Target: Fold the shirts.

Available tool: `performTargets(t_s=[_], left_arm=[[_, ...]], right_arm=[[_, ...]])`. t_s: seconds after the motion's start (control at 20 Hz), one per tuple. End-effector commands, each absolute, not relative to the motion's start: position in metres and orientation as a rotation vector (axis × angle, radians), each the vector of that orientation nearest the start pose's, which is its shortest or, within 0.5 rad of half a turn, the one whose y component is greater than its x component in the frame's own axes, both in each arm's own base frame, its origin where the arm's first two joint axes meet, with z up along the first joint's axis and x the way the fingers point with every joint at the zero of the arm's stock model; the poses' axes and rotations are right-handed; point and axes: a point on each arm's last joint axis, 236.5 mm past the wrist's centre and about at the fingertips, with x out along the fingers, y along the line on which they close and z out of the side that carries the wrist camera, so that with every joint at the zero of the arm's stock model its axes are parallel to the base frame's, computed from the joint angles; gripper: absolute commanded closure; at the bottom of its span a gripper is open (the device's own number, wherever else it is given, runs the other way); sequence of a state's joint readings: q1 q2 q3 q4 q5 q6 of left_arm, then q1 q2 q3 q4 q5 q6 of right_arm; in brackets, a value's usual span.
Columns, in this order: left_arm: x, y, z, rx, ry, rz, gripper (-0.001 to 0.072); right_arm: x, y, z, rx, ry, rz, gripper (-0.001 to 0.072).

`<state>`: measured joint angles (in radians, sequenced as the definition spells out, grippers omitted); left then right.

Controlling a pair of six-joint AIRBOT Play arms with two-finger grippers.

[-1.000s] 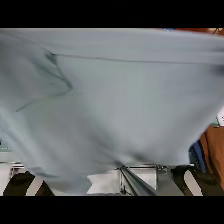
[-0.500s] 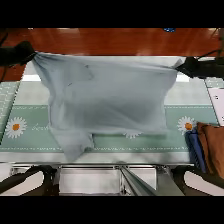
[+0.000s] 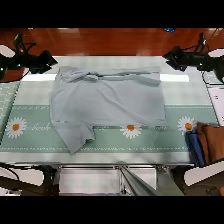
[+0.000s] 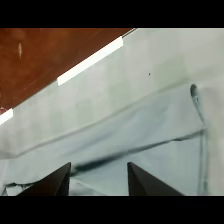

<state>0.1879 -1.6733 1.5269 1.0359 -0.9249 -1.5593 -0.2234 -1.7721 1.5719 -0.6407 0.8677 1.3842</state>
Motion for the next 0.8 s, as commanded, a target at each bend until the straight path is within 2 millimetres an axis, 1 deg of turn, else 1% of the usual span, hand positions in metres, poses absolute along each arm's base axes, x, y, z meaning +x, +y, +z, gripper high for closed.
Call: performTargets(t_s=[0.0, 0.05, 0.1, 0.15, 0.2, 0.25, 0.3, 0.35, 0.4, 0.45, 0.5, 0.55, 0.65, 0.75], left_arm=[[0.48, 0.047, -0.018, -0.583, 1.255, -0.006, 0.02], [0.456, 0.063, -0.022, -0.584, 1.33, -0.001, 0.02], [0.432, 0.075, -0.024, -0.6, 1.399, -0.009, 0.02], [0.411, 0.082, -0.026, -0.624, 1.444, -0.012, 0.02], [0.389, 0.084, -0.031, -0.653, 1.475, -0.007, 0.02], [0.364, 0.079, -0.037, -0.681, 1.499, -0.019, 0.02], [0.335, 0.068, -0.046, -0.684, 1.537, -0.058, 0.02], [0.302, 0.057, -0.059, -0.71, 1.575, -0.062, 0.02], [0.278, 0.05, -0.072, -0.752, 1.578, -0.031, 0.02], [0.264, 0.045, -0.081, -0.817, 1.548, 0.006, 0.02], [0.257, 0.036, -0.085, -0.905, 1.492, 0.007, 0.02], [0.252, 0.027, -0.085, -0.977, 1.443, -0.022, 0.02], [0.245, 0.019, -0.089, -1.08, 1.406, -0.034, 0.02], [0.242, 0.019, -0.1, -1.095, 1.398, -0.002, 0.02]], right_arm=[[0.555, -0.02, 0.039, 0.852, 0.911, 0.217, 0.0306], [0.532, -0.04, 0.04, 0.831, 0.969, 0.205, 0.0306], [0.509, -0.058, 0.038, 0.828, 1.038, 0.17, 0.0306], [0.484, -0.074, 0.037, 0.808, 1.1, 0.137, 0.0306], [0.46, -0.09, 0.033, 0.769, 1.145, 0.086, 0.0306], [0.438, -0.1, 0.028, 0.746, 1.172, 0.037, 0.0306], [0.417, -0.102, 0.021, 0.737, 1.191, 0.012, 0.0306], [0.393, -0.098, 0.012, 0.75, 1.202, -0.005, 0.0306], [0.374, -0.093, 0.003, 0.771, 1.202, -0.024, 0.0306], [0.355, -0.083, -0.005, 0.794, 1.204, -0.025, 0.0305], [0.34, -0.073, -0.011, 0.813, 1.197, -0.013, 0.0306], [0.329, -0.063, -0.014, 0.823, 1.184, 0.011, 0.0306], [0.314, -0.052, -0.024, 0.827, 1.175, 0.01, 0.0305], [0.299, -0.04, -0.038, 0.857, 1.213, 0.016, 0.0305]])
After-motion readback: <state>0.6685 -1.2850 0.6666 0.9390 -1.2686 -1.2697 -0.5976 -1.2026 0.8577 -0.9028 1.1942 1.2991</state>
